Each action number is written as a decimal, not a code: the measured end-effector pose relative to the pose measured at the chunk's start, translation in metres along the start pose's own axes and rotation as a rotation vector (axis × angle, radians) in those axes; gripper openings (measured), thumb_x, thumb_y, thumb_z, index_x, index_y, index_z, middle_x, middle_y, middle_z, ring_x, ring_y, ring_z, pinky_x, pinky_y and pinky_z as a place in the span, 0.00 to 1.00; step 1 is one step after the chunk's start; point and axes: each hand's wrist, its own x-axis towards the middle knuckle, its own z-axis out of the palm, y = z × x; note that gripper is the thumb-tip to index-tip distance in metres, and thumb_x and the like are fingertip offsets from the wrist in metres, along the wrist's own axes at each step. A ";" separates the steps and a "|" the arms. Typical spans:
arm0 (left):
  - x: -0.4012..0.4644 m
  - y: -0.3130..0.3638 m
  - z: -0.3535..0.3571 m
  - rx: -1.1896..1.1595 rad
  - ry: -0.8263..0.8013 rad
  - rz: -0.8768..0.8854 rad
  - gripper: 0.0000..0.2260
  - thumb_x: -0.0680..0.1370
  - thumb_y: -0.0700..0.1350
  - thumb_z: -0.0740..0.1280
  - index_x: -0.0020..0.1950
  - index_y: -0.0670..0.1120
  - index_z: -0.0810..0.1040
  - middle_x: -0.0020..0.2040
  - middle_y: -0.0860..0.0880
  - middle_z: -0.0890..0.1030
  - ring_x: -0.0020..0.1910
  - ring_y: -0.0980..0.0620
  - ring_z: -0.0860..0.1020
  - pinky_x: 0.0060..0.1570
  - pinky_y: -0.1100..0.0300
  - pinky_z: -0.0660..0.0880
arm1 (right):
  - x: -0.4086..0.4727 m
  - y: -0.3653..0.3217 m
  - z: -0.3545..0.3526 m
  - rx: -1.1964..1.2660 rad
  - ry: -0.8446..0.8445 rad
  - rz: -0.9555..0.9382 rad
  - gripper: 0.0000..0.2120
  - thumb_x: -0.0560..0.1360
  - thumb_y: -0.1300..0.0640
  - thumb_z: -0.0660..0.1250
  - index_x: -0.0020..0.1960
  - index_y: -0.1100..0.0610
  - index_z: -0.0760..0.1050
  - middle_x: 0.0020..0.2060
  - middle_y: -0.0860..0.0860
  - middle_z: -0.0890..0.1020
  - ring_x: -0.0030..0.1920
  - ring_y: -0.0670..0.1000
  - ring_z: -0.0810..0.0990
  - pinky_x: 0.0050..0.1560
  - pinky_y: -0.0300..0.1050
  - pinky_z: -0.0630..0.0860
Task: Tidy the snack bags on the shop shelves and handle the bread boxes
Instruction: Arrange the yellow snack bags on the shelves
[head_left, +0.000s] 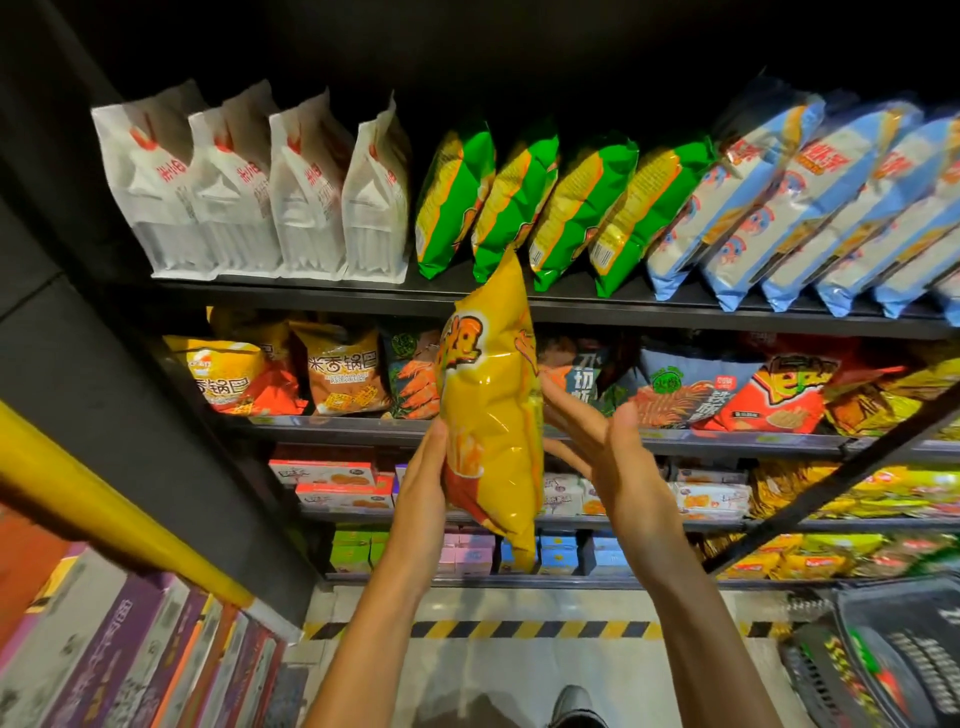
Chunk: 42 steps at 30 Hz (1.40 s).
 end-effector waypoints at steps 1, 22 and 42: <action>-0.001 0.000 -0.002 -0.006 0.019 -0.013 0.35 0.70 0.69 0.63 0.73 0.53 0.76 0.67 0.50 0.82 0.67 0.50 0.79 0.73 0.42 0.70 | -0.001 0.001 0.004 0.001 -0.007 0.014 0.31 0.74 0.21 0.50 0.68 0.32 0.77 0.70 0.39 0.78 0.73 0.44 0.73 0.69 0.41 0.73; -0.024 0.020 -0.040 0.201 -0.356 0.224 0.34 0.76 0.49 0.73 0.80 0.60 0.63 0.74 0.65 0.72 0.74 0.64 0.69 0.67 0.62 0.74 | 0.001 0.009 -0.004 0.038 -0.023 0.198 0.39 0.72 0.38 0.71 0.80 0.48 0.66 0.72 0.43 0.77 0.71 0.44 0.76 0.73 0.48 0.73; -0.048 0.036 -0.044 0.239 -0.405 0.222 0.25 0.81 0.64 0.63 0.76 0.58 0.72 0.75 0.59 0.73 0.74 0.56 0.71 0.70 0.43 0.74 | -0.017 0.002 0.005 -0.120 0.037 -0.251 0.15 0.77 0.55 0.74 0.63 0.58 0.81 0.68 0.49 0.81 0.74 0.53 0.74 0.66 0.64 0.76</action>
